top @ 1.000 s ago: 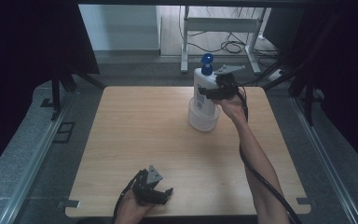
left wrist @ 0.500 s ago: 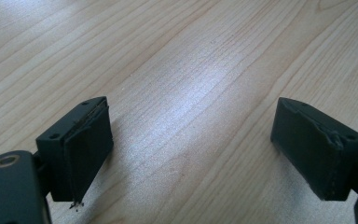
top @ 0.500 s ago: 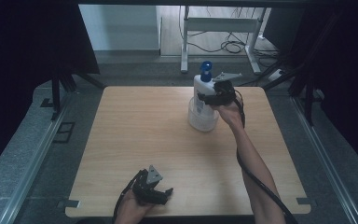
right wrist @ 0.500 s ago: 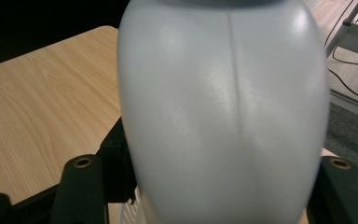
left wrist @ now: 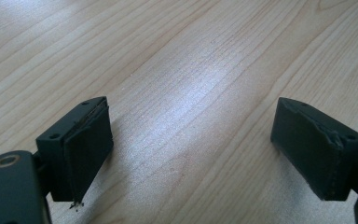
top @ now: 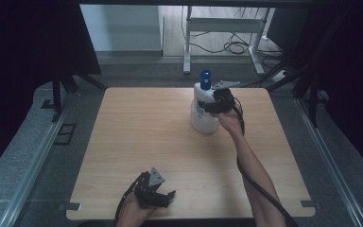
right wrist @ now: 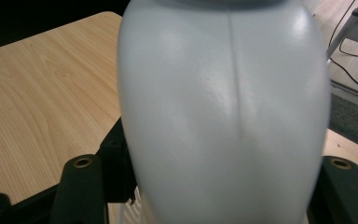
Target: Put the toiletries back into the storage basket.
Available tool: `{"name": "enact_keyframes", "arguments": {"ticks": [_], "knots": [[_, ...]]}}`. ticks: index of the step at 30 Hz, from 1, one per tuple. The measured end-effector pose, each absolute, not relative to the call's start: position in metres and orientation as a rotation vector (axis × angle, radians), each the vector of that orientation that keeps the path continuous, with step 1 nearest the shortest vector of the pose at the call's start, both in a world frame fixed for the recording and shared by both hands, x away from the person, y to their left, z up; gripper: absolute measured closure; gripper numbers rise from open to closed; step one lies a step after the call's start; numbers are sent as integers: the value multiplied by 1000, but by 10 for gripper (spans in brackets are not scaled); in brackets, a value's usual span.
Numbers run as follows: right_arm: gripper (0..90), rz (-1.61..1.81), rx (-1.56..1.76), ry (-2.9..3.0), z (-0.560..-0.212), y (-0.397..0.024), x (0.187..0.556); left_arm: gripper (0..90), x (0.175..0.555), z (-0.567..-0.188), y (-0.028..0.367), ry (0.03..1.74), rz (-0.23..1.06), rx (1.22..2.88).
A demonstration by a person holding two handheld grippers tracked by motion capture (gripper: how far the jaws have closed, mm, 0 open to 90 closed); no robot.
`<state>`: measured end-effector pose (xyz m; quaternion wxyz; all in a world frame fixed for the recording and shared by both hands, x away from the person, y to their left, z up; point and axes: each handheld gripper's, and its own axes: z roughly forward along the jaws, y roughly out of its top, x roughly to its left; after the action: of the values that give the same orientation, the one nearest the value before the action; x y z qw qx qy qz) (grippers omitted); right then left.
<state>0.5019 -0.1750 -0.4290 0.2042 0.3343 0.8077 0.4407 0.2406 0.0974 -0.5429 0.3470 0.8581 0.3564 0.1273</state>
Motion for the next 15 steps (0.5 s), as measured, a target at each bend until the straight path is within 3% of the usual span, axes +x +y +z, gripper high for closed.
{"name": "enact_keyframes", "arguments": {"ticks": [10,15], "knots": [[362,1243,947,2248,-430,-178,500,120,241,-543,98,920,332,2229],[311,1301,975,2206,-423,-179,497,120,241,-543,97,921,331,2226]]}}
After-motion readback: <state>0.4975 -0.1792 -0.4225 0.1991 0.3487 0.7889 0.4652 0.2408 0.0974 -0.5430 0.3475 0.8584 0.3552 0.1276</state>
